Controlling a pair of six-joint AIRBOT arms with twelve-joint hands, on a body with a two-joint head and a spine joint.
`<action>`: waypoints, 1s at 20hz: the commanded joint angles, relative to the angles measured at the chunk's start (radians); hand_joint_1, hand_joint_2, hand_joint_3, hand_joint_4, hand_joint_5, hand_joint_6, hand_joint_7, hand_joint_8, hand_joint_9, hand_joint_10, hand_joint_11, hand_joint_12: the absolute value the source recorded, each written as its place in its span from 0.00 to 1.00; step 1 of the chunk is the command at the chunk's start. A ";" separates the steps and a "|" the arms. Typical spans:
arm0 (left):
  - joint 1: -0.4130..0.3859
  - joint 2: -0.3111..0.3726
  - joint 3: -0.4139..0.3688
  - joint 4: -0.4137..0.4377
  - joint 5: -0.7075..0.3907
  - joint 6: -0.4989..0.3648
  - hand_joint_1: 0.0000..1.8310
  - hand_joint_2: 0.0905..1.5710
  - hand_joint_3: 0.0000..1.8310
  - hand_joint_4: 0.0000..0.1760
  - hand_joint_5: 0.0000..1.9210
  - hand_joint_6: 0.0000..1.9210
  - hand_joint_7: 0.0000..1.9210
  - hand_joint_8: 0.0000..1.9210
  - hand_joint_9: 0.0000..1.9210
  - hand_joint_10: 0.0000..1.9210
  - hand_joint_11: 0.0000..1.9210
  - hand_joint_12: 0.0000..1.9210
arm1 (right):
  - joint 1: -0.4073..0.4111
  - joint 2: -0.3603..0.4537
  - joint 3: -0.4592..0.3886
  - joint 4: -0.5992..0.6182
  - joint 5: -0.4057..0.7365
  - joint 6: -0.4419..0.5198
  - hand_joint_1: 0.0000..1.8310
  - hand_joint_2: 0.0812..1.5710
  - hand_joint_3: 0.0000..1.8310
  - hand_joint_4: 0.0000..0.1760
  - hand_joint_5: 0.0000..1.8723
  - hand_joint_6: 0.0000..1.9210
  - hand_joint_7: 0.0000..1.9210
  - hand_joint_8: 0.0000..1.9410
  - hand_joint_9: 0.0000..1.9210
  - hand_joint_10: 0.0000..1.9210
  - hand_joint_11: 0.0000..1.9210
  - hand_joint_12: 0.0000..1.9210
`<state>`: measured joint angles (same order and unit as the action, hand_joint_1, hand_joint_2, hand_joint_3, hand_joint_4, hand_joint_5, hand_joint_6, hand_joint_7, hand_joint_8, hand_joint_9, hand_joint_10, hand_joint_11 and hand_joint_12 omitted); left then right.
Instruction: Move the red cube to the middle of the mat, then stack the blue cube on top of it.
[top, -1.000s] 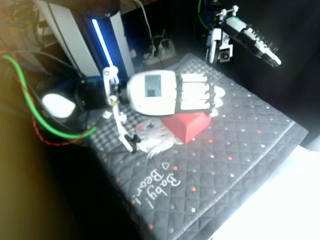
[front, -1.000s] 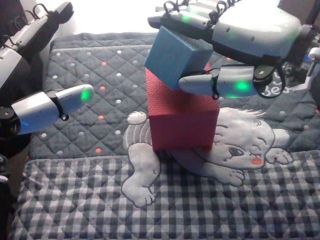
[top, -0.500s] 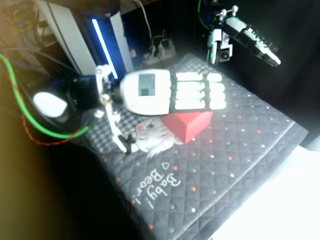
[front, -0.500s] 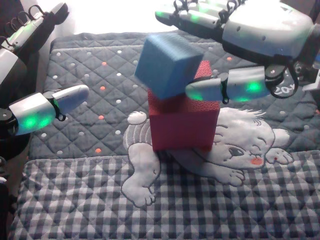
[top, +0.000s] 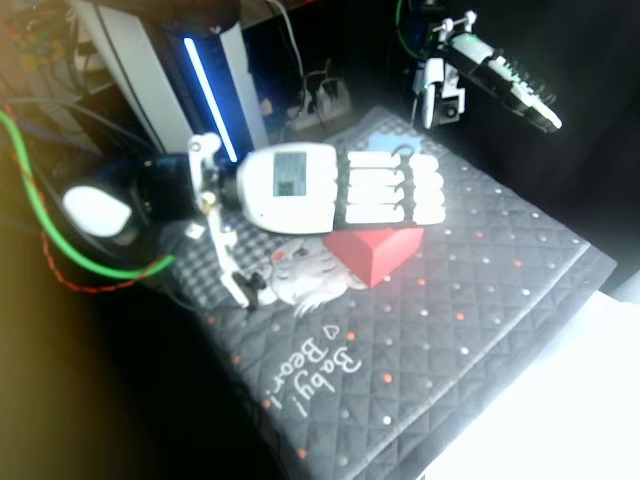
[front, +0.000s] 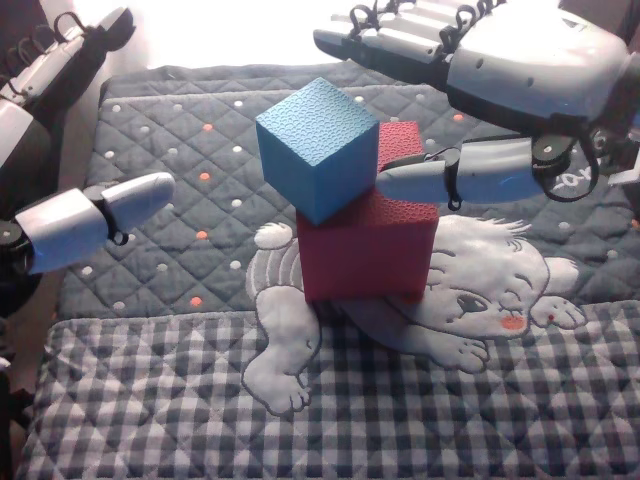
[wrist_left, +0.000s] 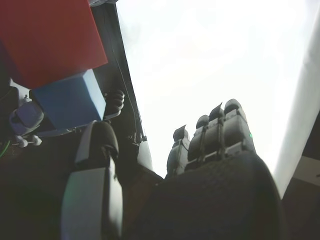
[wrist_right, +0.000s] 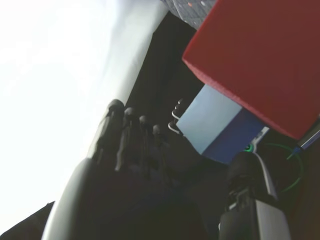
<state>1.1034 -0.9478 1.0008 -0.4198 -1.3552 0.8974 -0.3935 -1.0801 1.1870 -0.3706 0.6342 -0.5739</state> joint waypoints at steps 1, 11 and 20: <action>-0.006 0.000 0.001 0.010 -0.130 -0.005 0.38 0.69 0.00 0.99 0.00 0.00 0.00 0.00 0.00 0.00 0.00 0.00 | 0.006 0.016 -0.004 0.027 0.119 0.005 0.22 0.76 0.00 0.00 0.00 0.00 0.00 0.00 0.00 0.00 0.00 0.00; 0.029 0.026 -0.031 0.019 -0.228 -0.005 0.35 0.70 0.00 0.99 0.00 0.00 0.00 0.00 0.00 0.00 0.00 0.00 | -0.178 0.327 -0.189 0.233 0.323 -0.173 0.28 0.77 0.00 0.00 0.02 0.01 0.00 0.00 0.00 0.00 0.00 0.00; 0.075 0.092 -0.081 0.017 -0.359 -0.005 0.26 0.69 0.00 0.99 0.00 0.00 0.00 0.00 0.00 0.00 0.00 0.00 | -0.359 0.470 -0.330 0.471 0.574 -0.409 0.35 0.73 0.00 0.64 0.00 0.00 0.00 0.00 0.00 0.00 0.00 0.00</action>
<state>1.1835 -0.8631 0.9192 -0.4152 -1.5776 0.8948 -0.7609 -0.6147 0.8551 0.0727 1.0618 -0.9783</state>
